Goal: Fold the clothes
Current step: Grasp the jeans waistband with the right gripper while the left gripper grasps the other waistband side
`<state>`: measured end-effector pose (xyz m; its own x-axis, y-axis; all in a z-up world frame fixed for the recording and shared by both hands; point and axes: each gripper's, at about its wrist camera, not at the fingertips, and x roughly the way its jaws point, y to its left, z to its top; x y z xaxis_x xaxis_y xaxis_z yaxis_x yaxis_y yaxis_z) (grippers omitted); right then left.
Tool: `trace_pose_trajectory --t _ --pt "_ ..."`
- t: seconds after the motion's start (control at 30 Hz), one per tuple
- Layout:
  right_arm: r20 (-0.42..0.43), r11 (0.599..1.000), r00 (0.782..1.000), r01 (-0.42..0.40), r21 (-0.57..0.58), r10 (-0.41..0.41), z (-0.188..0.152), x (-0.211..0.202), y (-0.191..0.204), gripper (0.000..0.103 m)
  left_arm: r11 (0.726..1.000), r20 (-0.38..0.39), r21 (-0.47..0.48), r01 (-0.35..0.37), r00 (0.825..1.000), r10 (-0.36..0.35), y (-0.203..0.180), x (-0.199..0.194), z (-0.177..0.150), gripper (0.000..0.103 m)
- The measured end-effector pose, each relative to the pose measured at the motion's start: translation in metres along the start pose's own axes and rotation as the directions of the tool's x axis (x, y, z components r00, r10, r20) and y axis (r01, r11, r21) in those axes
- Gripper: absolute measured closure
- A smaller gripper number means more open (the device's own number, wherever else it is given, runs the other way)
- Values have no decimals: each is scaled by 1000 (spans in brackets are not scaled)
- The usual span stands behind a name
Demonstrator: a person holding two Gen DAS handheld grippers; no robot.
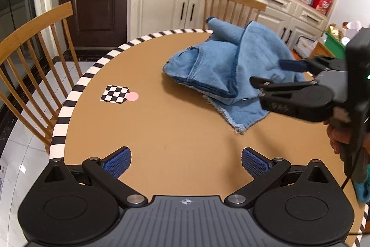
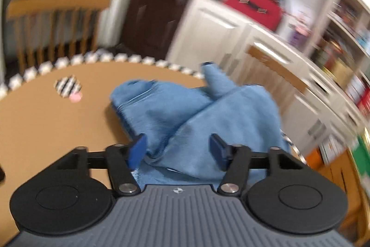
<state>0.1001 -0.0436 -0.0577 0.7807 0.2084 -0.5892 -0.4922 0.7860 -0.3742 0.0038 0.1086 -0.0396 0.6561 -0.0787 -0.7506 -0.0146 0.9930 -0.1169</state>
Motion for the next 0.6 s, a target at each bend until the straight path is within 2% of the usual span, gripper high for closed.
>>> trace_pose_trajectory --t 0.1,0.2,0.27,0.3,0.37,0.4,0.43,0.5,0.6 --pt "-21 982 997 -74 -171 72 -2 22 16 46 999 -5 -46 -20 1000 20 5 10 6 0" --pt "-33 931 994 -112 -347 107 -8 41 37 49 993 -29 -111 -37 999 34 13 20 8 0" --pt "-52 897 994 -109 -428 96 -10 57 48 66 988 -48 -147 -50 998 44 18 26 10 0" --pt "-64 882 994 -104 -459 84 -9 66 53 78 985 -55 -162 -52 998 43 21 29 11 0" --pt "-100 876 993 -106 -470 66 -9 79 58 83 979 -73 -198 -54 996 40 24 34 15 0" --pt "-115 876 991 -112 -469 65 -9 84 59 91 975 -81 -214 -56 996 40 26 36 17 0" --pt "-118 892 989 -132 -433 89 -8 84 56 94 972 -86 -226 -56 996 38 26 37 20 0" --pt "-120 922 982 -180 -343 147 -4 81 46 96 969 -90 -239 -56 995 36 25 40 27 0" --pt "-114 945 974 -220 -242 197 -6 67 25 96 964 -85 -259 -54 996 33 23 41 37 0"
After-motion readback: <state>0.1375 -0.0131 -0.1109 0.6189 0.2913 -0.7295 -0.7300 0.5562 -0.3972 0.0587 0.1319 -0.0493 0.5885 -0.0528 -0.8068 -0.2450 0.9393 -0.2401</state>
